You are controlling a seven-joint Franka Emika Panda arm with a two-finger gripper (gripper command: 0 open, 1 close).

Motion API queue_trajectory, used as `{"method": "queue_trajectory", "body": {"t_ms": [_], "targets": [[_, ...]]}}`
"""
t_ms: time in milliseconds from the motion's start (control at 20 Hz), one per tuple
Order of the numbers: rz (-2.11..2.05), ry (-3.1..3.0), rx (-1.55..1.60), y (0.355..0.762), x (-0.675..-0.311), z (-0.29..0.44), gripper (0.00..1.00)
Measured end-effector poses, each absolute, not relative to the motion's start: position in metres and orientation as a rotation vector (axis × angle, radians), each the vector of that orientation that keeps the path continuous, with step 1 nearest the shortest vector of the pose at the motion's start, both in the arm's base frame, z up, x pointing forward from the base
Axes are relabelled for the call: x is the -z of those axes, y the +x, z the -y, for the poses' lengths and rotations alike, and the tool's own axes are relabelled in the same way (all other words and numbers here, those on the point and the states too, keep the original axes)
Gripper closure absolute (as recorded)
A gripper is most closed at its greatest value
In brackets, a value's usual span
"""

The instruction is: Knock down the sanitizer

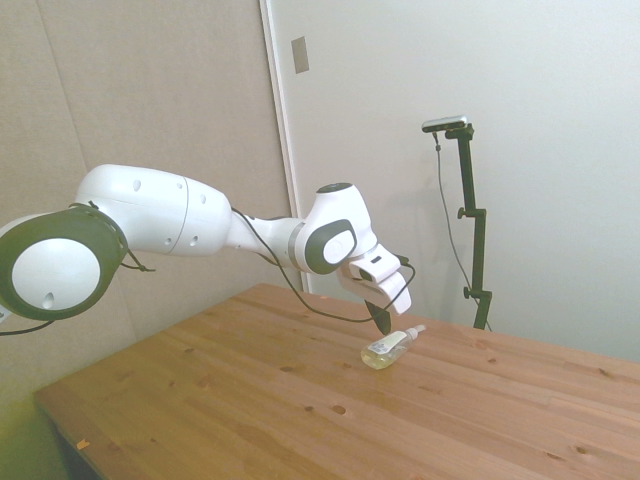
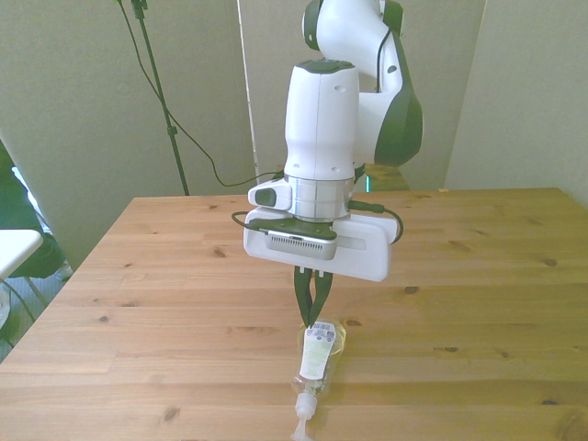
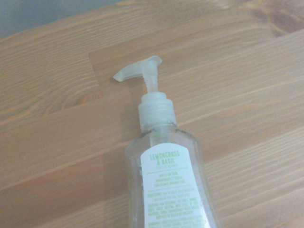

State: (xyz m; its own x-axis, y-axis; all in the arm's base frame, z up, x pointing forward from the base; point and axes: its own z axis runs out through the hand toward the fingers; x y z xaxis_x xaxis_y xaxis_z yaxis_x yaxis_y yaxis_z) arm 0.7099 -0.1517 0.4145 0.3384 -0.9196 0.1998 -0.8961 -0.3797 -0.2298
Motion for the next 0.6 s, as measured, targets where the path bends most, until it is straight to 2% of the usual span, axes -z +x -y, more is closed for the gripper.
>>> {"method": "queue_trajectory", "body": {"t_ms": [150,200,600], "targets": [[-1.703,-2.496,0.457,0.712,-0.414,0.152,1.0],[-1.704,-2.493,0.458,0.712,-0.416,0.152,0.0],[-1.66,-2.522,0.407,0.69,-0.419,0.143,0.0]]}}
